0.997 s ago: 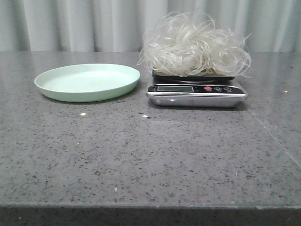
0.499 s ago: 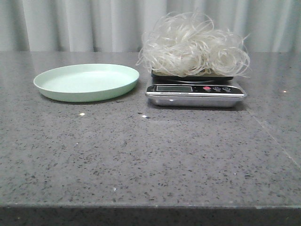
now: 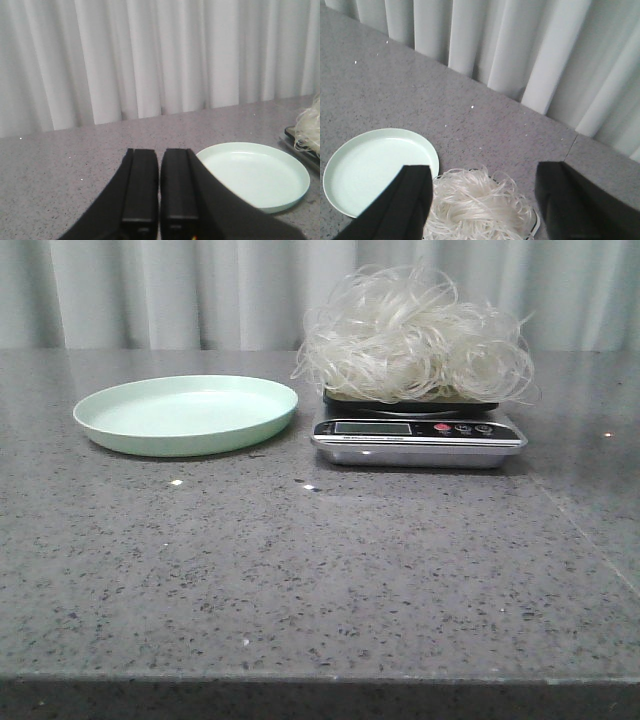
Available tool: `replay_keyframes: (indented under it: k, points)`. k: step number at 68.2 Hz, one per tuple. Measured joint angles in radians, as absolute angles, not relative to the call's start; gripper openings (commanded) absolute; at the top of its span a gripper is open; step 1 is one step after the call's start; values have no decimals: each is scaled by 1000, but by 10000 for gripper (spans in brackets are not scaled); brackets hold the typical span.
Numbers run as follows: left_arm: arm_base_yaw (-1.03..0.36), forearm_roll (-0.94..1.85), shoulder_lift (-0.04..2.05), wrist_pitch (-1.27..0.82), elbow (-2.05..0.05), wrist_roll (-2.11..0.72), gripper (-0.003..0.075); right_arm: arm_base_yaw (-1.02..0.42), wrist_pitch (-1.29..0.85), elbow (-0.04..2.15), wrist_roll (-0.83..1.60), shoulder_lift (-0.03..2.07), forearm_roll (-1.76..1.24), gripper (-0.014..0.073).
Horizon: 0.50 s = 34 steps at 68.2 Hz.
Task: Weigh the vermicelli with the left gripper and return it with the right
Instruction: 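Lower the right gripper onto the vermicelli on the scale and grasp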
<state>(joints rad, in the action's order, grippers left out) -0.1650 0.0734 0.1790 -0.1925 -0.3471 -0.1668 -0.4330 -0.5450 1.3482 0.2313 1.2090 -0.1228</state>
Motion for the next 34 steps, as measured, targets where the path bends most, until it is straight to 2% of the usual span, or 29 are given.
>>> replay_keyframes:
  k: [17, 34]
  points:
    - [-165, 73, 179, -140, -347, -167, 137, -435, -680, 1471, 236, 1505, -123, 587]
    - [-165, 73, 179, -139, -347, -167, 137, -435, -724, 1497, 237, 1679, -97, 588]
